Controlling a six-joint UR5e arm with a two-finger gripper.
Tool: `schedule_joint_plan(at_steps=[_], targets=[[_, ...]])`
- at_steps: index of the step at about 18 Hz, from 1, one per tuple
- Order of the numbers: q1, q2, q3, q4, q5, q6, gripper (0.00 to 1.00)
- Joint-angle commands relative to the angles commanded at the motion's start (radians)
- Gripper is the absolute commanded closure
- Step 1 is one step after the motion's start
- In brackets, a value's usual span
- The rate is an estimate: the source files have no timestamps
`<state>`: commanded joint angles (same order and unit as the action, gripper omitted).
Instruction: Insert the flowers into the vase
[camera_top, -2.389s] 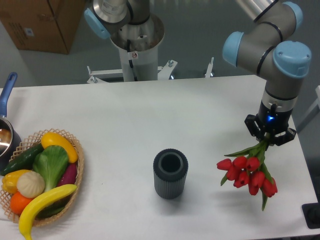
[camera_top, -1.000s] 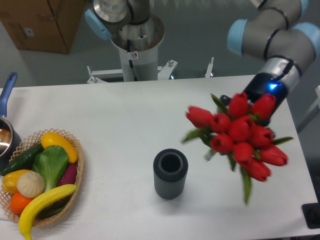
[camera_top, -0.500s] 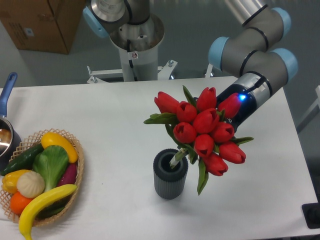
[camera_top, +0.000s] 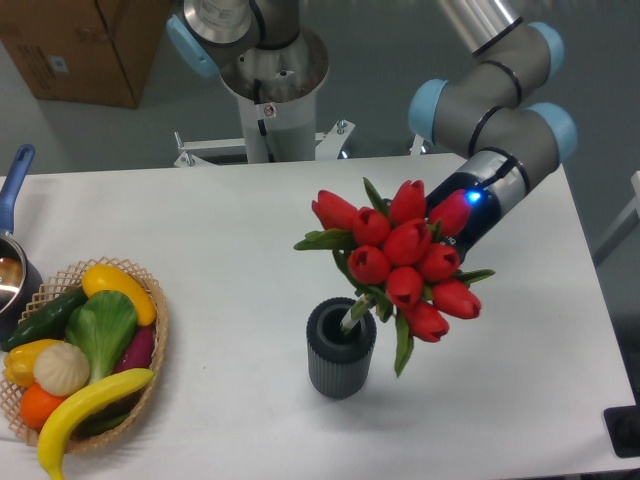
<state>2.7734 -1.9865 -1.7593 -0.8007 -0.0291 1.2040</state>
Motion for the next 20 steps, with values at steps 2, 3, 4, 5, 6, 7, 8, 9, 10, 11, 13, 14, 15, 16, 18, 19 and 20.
schedule_joint_plan(at_steps=[2,3,4,5,6,7,8,9,10,11,13,14,15,16,18,19,20], targets=[[-0.003,-0.009,-0.032,0.000,0.002,0.070,0.94],[-0.003,-0.012,-0.043,0.000,0.002,0.092,0.83],[-0.003,-0.015,-0.058,0.003,0.003,0.104,0.76],[-0.003,-0.018,-0.075,0.002,0.012,0.115,0.75],[-0.003,-0.028,-0.084,0.003,0.024,0.133,0.69],[-0.002,-0.043,-0.085,0.009,0.032,0.158,0.61],[-0.003,-0.058,-0.088,0.011,0.034,0.184,0.55],[-0.003,-0.073,-0.094,0.009,0.041,0.213,0.47],[-0.003,-0.086,-0.101,0.009,0.060,0.241,0.43],[0.008,-0.090,-0.112,0.012,0.066,0.265,0.24],[0.023,-0.092,-0.131,0.009,0.066,0.279,0.00],[0.034,-0.092,-0.135,0.009,0.066,0.279,0.00],[0.041,-0.091,-0.135,0.009,0.067,0.279,0.00],[0.046,-0.091,-0.137,0.014,0.072,0.281,0.00],[0.055,-0.081,-0.144,0.012,0.145,0.279,0.00],[0.061,-0.074,-0.144,0.017,0.175,0.278,0.00],[0.069,-0.065,-0.144,0.020,0.181,0.278,0.00]])
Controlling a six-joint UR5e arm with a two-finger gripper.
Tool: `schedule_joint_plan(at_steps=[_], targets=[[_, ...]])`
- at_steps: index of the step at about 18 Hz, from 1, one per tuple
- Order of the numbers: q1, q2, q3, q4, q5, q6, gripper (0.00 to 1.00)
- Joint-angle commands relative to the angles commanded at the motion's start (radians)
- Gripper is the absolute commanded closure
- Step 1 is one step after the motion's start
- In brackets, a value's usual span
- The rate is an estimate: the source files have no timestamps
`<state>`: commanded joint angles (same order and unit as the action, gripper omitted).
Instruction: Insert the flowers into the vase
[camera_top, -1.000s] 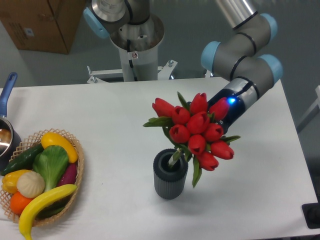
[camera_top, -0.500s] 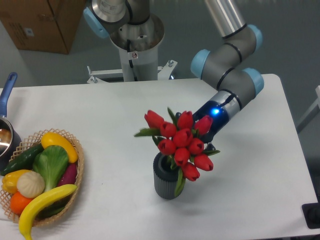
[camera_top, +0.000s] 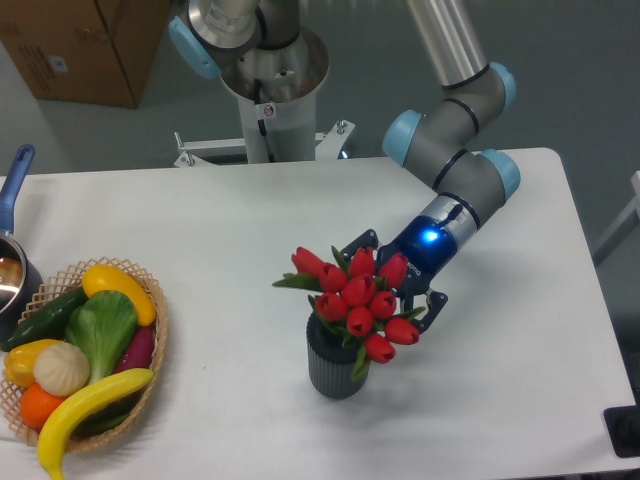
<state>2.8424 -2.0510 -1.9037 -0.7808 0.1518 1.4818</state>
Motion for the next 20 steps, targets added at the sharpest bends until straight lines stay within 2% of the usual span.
schedule_joint_plan(at_steps=[3,8,10,11,15,17,18,19,20], targets=[[0.035,0.018,0.003,0.000,0.000,-0.008,0.00],[0.141,0.060,0.029,0.002,0.006,-0.043,0.00],[0.176,0.071,0.047,0.003,0.059,-0.038,0.00],[0.202,0.078,0.075,0.005,0.142,-0.032,0.00],[0.209,0.077,0.119,0.006,0.302,0.058,0.00],[0.213,0.078,0.173,0.003,0.501,0.093,0.00],[0.212,0.080,0.205,0.000,0.673,0.101,0.00],[0.206,0.080,0.227,0.000,0.800,0.103,0.00],[0.203,0.078,0.242,-0.001,0.862,0.103,0.00]])
